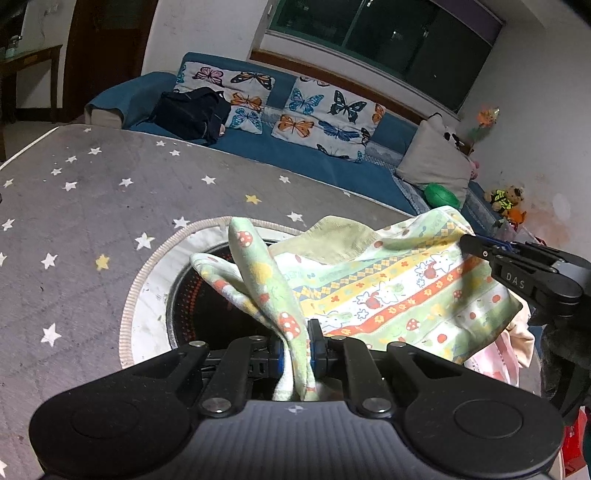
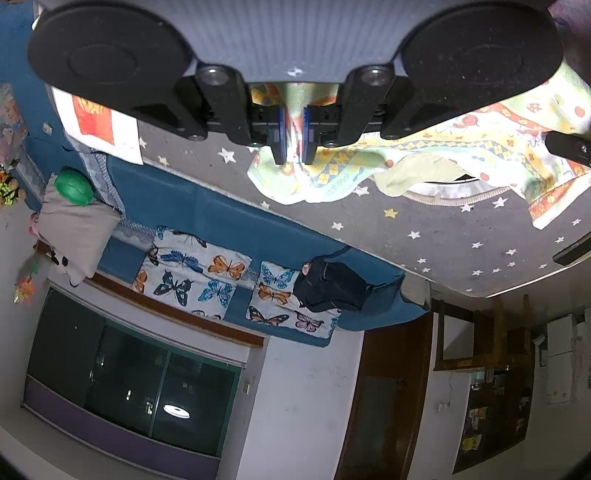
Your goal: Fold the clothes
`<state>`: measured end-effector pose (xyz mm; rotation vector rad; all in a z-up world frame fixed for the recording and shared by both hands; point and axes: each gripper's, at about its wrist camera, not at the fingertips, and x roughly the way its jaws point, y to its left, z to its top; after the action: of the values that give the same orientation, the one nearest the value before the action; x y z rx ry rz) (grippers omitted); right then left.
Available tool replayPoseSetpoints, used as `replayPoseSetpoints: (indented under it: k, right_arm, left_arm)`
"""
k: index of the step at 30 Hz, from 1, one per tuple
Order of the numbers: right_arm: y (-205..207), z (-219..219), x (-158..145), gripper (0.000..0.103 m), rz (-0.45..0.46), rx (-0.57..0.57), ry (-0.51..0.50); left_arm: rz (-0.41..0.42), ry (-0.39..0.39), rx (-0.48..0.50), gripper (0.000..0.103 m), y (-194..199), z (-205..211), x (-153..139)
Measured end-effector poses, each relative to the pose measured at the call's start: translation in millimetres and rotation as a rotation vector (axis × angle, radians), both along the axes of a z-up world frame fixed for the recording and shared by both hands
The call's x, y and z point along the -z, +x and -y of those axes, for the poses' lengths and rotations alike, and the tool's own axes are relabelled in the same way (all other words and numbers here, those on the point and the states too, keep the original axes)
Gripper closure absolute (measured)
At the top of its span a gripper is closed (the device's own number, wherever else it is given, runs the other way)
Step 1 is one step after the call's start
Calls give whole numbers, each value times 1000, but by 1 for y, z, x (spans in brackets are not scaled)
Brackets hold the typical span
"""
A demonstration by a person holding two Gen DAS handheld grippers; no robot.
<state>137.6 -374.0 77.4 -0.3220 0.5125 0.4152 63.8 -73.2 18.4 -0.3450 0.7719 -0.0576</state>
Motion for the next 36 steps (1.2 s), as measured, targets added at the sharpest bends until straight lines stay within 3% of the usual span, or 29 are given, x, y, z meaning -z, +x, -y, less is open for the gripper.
replayPoseSetpoints:
  k: [14,26,36]
  right_arm:
    - [2,-2,-7,96,19,7,-19]
    - [10,2,20,95,-28,14,-30]
    - [21,10,17,95,-14,80,-59]
  left_arm:
    - [-6,16,15,91,4,8,-1]
    - [-54,24,-19,91,20,-2,20]
    - [-54,15,46,91,28,19,19]
